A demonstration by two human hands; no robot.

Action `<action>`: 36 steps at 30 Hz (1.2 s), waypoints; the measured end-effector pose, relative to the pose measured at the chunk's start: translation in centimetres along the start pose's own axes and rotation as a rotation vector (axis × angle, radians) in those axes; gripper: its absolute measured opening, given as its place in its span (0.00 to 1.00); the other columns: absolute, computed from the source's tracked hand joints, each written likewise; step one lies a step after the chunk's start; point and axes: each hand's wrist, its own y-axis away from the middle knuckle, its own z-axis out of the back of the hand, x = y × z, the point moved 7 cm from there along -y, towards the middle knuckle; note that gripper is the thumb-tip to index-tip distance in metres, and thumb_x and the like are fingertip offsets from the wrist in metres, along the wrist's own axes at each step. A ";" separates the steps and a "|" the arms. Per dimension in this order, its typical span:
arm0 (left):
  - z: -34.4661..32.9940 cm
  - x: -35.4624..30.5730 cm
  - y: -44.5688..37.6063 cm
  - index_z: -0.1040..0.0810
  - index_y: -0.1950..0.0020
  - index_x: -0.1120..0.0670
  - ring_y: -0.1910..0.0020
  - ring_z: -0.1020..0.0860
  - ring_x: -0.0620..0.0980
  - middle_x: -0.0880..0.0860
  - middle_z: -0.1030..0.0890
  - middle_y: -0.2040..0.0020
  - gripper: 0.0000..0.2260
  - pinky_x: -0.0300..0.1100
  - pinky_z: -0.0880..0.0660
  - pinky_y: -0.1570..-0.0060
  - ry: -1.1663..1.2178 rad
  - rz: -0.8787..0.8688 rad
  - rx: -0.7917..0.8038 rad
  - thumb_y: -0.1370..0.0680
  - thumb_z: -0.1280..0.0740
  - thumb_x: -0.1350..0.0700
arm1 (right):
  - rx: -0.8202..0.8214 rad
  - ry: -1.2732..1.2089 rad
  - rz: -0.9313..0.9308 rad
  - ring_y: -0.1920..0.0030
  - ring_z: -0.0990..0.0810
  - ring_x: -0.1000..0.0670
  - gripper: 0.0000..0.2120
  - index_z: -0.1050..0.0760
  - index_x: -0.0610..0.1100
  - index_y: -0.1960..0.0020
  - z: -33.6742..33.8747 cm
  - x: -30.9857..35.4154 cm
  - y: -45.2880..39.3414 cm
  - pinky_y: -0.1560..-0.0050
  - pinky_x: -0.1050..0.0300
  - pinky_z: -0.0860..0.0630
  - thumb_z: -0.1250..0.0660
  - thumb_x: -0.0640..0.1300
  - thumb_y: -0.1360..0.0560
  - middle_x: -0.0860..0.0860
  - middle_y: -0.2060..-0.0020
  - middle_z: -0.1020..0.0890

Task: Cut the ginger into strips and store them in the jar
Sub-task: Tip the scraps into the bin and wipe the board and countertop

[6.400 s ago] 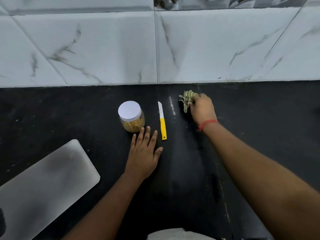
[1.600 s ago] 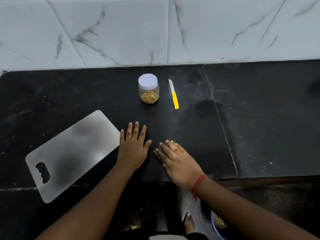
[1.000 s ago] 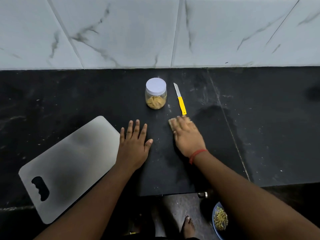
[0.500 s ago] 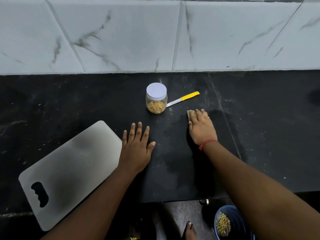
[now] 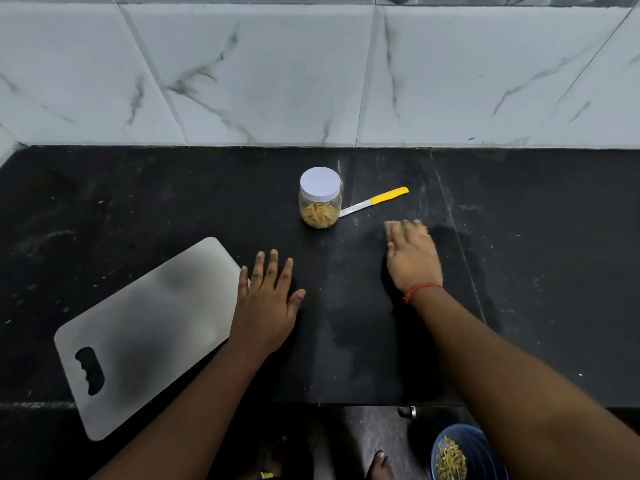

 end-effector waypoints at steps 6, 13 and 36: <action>0.0 1.7 1.0 0.54 0.17 0.49 0.18 0.62 0.54 0.54 0.56 0.17 0.37 0.56 0.59 0.21 0.005 0.087 0.017 0.23 0.68 0.35 | 0.037 0.031 0.510 0.27 0.38 0.42 0.25 0.36 0.47 0.26 -1.1 7.3 4.7 0.26 0.47 0.41 0.48 0.50 0.22 0.46 0.29 0.33; -0.1 1.9 1.9 0.56 0.17 0.48 0.19 0.63 0.54 0.53 0.58 0.17 0.37 0.57 0.60 0.21 -0.018 0.081 0.030 0.23 0.69 0.35 | 0.007 -0.032 0.538 0.28 0.38 0.44 0.24 0.36 0.50 0.27 -0.9 12.2 5.2 0.28 0.47 0.39 0.45 0.49 0.23 0.47 0.30 0.32; 0.0 10.7 5.0 0.44 0.17 0.52 0.18 0.53 0.58 0.56 0.47 0.17 0.32 0.59 0.55 0.22 0.062 0.165 -0.108 0.18 0.59 0.39 | 0.021 -0.203 0.394 0.28 0.37 0.39 0.24 0.33 0.44 0.27 -1.2 22.1 2.5 0.27 0.44 0.40 0.41 0.40 0.24 0.44 0.30 0.30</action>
